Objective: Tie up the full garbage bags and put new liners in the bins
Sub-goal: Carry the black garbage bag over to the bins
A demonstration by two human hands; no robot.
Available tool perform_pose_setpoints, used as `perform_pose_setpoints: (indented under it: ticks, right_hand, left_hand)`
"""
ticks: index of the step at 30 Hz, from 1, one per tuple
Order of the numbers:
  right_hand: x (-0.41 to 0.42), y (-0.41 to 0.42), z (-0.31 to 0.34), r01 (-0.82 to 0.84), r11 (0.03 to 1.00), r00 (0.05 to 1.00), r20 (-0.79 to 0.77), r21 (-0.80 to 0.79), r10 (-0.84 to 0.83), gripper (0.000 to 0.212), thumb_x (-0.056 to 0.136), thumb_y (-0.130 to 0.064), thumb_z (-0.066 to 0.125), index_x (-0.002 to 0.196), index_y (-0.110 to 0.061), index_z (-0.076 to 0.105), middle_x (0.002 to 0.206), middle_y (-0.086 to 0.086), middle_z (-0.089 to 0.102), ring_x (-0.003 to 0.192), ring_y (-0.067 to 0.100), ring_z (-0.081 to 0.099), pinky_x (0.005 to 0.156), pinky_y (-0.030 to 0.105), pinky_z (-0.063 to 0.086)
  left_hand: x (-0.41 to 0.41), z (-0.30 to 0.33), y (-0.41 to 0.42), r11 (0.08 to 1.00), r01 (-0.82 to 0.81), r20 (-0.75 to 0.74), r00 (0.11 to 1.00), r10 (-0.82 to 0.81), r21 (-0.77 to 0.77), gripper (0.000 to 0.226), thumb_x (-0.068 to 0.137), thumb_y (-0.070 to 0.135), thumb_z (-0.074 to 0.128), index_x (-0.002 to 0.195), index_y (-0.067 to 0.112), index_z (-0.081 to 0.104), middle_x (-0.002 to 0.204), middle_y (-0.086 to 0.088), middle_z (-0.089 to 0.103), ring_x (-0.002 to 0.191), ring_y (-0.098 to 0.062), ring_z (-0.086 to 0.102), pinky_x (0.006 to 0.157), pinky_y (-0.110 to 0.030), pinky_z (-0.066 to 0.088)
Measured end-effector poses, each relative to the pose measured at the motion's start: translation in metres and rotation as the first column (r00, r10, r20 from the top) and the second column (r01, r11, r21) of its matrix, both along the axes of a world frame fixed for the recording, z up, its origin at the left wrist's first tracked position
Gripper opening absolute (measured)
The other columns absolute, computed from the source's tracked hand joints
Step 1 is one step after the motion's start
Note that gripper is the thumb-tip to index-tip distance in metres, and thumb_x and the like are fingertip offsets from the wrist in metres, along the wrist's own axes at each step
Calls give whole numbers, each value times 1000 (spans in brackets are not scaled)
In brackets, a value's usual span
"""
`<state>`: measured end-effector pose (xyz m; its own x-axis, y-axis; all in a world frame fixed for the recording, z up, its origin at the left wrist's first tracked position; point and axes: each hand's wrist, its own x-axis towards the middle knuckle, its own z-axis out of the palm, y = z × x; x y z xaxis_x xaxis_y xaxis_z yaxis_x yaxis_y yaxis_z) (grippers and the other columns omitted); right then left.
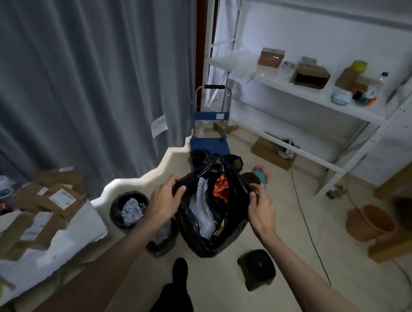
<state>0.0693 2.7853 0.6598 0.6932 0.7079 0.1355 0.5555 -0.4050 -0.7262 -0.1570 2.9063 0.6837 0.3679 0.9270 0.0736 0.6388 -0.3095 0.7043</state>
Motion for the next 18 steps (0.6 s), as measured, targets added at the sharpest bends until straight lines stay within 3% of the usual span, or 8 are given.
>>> perform_pose_setpoints:
  ticks: [3,7,10,13,18]
  right_hand:
    - [33,77,-12,-18,999,1000,6,-45,18,27,102,-19,42,125,-19,56,114,16,65,101,35,62,79,39,48]
    - [79,171,-21,-38,988,999,14,-149,40,26,102,-17,43,124,-17,56,115,14,65,101,35,62,75,35,45]
    - [112,224,-22,-12,985,1000,-21,-174,9,25,102,-18,43,123,-18,57,113,14,65,100,34,63,72,31,42]
    - [140,260,-23,-3,987,999,-53,-163,-6,23,102,-16,43,121,-16,57,109,15,65,97,35,63,71,30,40]
    - [188,319,-29,-45,988,999,-21,-149,42,24,101,-12,44,119,-10,59,118,11,61,111,30,55,83,31,41]
  left_hand:
    - [32,-21,81,1000,-2,37,999,2,-16,15,97,33,57,104,20,58,64,9,55,59,-11,55,61,-31,43]
    - [76,-38,174,999,-6,64,998,8,-31,18,97,31,58,104,14,62,73,4,60,60,-3,50,58,-27,35]
    - [110,-40,228,997,32,64,998,-27,-69,21,98,33,56,105,15,61,81,0,66,68,-13,59,57,-17,37]
    - [142,-44,270,993,61,48,997,-57,-103,23,99,35,54,109,15,60,87,-1,68,76,-18,63,61,-27,38]
    - [186,-59,321,988,27,67,998,-17,-151,25,99,36,53,115,17,59,97,0,69,81,-15,61,67,-27,39]
